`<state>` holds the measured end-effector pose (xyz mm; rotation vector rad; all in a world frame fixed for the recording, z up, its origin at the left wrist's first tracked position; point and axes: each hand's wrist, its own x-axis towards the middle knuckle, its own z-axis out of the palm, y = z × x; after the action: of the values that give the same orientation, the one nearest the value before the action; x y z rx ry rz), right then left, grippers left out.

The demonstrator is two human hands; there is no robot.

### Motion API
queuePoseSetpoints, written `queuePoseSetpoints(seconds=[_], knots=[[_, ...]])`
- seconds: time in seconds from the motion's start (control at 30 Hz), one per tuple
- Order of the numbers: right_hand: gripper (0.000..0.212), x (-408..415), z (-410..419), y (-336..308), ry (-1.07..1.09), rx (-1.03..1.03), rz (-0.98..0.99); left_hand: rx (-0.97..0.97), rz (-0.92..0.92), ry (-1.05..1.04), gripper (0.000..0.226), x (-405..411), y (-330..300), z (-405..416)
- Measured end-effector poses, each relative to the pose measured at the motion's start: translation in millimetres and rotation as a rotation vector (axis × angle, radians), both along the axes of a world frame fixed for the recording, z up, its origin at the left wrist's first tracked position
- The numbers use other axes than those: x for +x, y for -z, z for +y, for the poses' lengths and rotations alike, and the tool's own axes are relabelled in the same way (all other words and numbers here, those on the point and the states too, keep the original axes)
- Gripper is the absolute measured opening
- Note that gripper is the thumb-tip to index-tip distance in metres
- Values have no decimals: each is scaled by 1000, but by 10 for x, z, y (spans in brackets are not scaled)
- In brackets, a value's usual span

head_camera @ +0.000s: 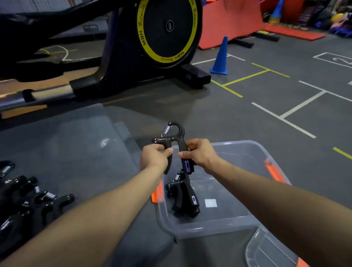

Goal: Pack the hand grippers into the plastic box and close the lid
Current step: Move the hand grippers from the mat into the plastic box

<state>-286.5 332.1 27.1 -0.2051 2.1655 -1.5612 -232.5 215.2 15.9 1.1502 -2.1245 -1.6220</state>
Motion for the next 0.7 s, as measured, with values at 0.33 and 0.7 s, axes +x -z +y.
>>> queuePoseSetpoints(seconds=[0.33, 0.7], knots=[[23, -18, 429, 513, 122, 71, -195, -345, -268, 391, 50, 100, 370, -70], [21, -96, 282, 1228, 46, 220, -333, -302, -258, 402, 69, 114, 708, -176]])
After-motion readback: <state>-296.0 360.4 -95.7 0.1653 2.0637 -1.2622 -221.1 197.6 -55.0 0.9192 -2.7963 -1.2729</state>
